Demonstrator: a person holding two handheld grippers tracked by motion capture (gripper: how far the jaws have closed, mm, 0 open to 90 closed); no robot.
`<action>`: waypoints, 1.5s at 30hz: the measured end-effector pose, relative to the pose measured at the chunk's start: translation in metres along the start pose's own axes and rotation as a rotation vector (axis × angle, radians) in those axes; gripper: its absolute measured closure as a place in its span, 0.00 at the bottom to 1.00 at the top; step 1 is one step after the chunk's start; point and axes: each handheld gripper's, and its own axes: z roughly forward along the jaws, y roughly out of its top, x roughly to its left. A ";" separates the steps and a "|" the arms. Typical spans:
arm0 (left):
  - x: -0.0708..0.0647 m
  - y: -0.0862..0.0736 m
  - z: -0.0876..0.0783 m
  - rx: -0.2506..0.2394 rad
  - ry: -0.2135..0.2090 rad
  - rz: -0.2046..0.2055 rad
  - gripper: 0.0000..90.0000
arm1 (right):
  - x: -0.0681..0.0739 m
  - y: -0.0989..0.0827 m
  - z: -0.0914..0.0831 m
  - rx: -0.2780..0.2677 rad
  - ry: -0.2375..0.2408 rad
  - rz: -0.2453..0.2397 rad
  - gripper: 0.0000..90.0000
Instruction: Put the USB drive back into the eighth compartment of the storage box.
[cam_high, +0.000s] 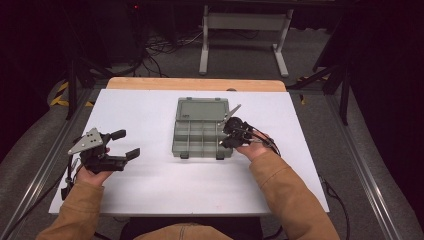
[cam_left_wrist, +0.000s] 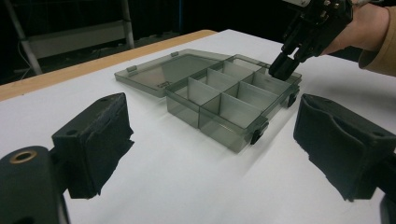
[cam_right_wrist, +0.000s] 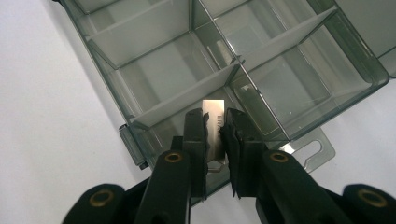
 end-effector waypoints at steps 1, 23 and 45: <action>0.000 0.000 0.000 0.001 -0.001 0.002 0.13 | 0.000 0.000 0.000 0.002 0.000 -0.002 0.88; 0.001 0.001 0.002 -0.012 -0.027 -0.019 0.11 | -0.002 -0.003 -0.007 -0.049 0.014 0.010 0.87; 0.008 0.029 0.042 0.176 -0.023 0.016 0.29 | -0.021 -0.018 -0.046 -0.163 -0.017 0.037 1.00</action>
